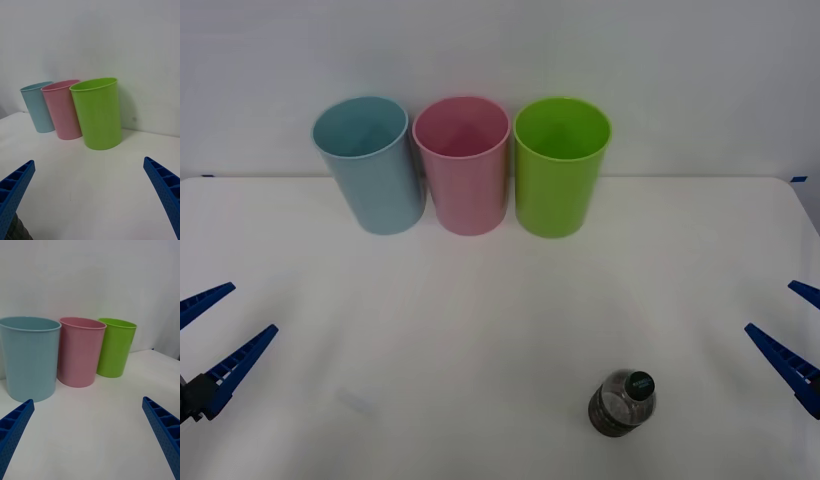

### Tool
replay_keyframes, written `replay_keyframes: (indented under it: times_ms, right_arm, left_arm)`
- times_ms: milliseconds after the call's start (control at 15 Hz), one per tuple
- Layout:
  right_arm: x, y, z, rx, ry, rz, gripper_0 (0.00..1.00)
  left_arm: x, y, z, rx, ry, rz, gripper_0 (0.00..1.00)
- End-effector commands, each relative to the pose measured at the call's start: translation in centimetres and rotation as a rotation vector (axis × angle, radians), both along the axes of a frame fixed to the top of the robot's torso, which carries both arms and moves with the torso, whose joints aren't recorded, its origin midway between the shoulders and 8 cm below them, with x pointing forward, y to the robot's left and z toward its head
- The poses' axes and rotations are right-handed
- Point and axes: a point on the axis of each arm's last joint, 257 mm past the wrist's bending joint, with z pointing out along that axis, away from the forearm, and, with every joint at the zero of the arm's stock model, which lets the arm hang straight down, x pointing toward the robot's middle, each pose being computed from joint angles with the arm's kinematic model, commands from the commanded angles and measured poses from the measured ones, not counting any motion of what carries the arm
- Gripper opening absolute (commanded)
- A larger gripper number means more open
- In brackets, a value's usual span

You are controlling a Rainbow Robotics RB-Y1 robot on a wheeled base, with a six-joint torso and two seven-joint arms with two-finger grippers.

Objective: Grasp the object on the table and drop it into the matching bin: aluminum can to the light blue bin, PET bottle to the pink bin.

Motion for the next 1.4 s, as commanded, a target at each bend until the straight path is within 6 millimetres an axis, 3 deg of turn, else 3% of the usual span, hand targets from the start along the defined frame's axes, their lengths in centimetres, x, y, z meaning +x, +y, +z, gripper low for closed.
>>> replay_keyframes:
  times_ms: [67, 133, 333, 467, 733, 1133, 1400]
  right_arm:
    - [0.0, 0.0, 0.0, 0.0, 0.0, 0.0, 1.0]
    - [-0.1, -0.2, -0.7, -0.012, 0.016, -0.007, 1.0]
    - [-0.3, -0.3, 0.3, -0.055, 0.01, 0.01, 1.0]
    - [-1.1, -0.6, -0.2, -0.085, 0.035, 0.028, 1.0]
    - [-3.3, -1.0, -2.0, -0.15, 0.097, 0.071, 1.0]
    - [-6.1, 0.3, -4.6, -0.234, 0.143, 0.167, 1.0]
    - [-8.0, 1.4, -8.2, -0.299, 0.198, 0.286, 1.0]
  left_arm:
    - [0.0, 0.0, 0.0, 0.0, 0.0, 0.0, 1.0]
    - [0.0, 0.0, 0.0, 0.0, 0.0, 0.0, 1.0]
    - [0.0, 0.0, 0.0, 0.0, 0.0, 0.0, 1.0]
    - [0.0, 0.0, 0.0, 0.0, 0.0, 0.0, 1.0]
    - [0.0, 0.0, 0.0, 0.0, 0.0, 0.0, 1.0]
    - [0.0, 0.0, 0.0, 0.0, 0.0, 0.0, 1.0]
    - [0.0, 0.0, 0.0, 0.0, 0.0, 0.0, 1.0]
